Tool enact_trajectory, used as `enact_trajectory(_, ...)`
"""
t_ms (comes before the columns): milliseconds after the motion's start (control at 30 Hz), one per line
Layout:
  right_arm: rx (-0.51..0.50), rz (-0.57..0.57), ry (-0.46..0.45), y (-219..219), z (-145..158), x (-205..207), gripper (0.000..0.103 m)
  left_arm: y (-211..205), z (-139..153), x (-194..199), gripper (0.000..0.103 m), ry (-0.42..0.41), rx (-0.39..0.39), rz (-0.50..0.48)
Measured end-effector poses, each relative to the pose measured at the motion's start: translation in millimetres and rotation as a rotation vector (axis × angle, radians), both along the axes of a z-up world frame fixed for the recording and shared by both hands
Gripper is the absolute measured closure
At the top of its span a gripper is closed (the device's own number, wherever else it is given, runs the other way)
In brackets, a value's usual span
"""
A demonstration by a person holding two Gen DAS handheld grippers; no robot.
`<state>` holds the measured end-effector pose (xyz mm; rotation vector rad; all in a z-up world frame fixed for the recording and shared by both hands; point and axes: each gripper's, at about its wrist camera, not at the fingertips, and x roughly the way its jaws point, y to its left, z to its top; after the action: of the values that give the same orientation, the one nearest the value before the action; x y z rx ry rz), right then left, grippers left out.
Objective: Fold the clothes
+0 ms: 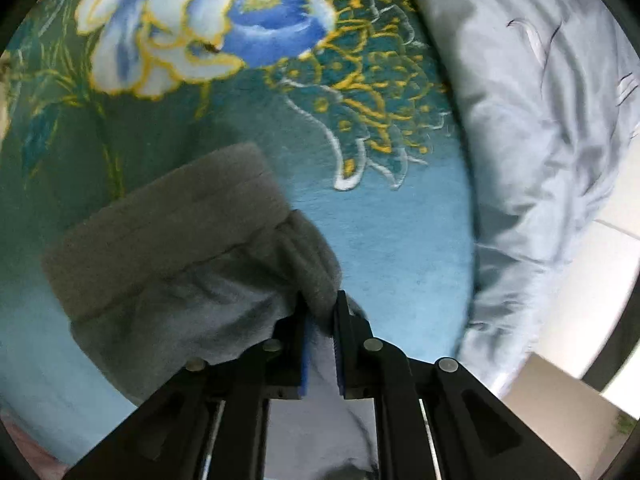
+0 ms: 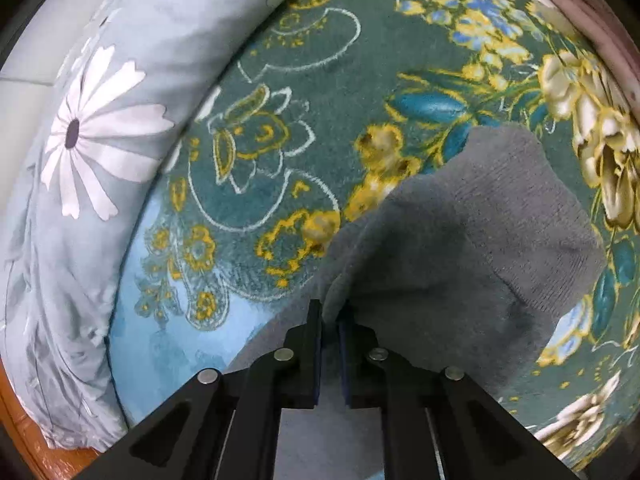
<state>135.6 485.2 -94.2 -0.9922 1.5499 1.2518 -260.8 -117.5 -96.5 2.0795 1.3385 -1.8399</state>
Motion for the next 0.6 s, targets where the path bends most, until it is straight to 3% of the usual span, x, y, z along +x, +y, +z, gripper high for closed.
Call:
enact_trajectory(33,0.018,0.005,0.041,-2,5,2,0.063,-3,4,1,0.076,0.023,0.031,-0.004)
enact_trajectory(100,0.06,0.029,0.112,-9,20,7,0.047,-18,26,12,0.06,0.12,0.081,-0.029)
enact_trajectory(167,0.101,0.06,0.131,-22,36,15,0.047,-38,49,27,0.049,0.223,0.101,-0.039)
enact_trajectory(233,0.142,0.09,0.15,-35,52,22,0.045,-62,58,48,0.038,0.272,0.027,-0.037)
enact_trajectory(333,0.158,0.118,0.148,-62,65,40,0.045,-87,34,81,0.036,0.201,-0.074,-0.043)
enact_trajectory(433,0.102,0.106,0.128,-86,56,53,0.045,-96,-10,116,0.035,0.081,-0.016,0.052)
enact_trajectory(500,0.071,0.093,0.117,-99,50,62,0.045,-96,-26,121,0.034,0.106,0.017,0.095)
enact_trajectory(600,0.05,0.079,0.099,-112,48,73,0.045,-96,-34,119,0.031,0.15,-0.007,0.146)
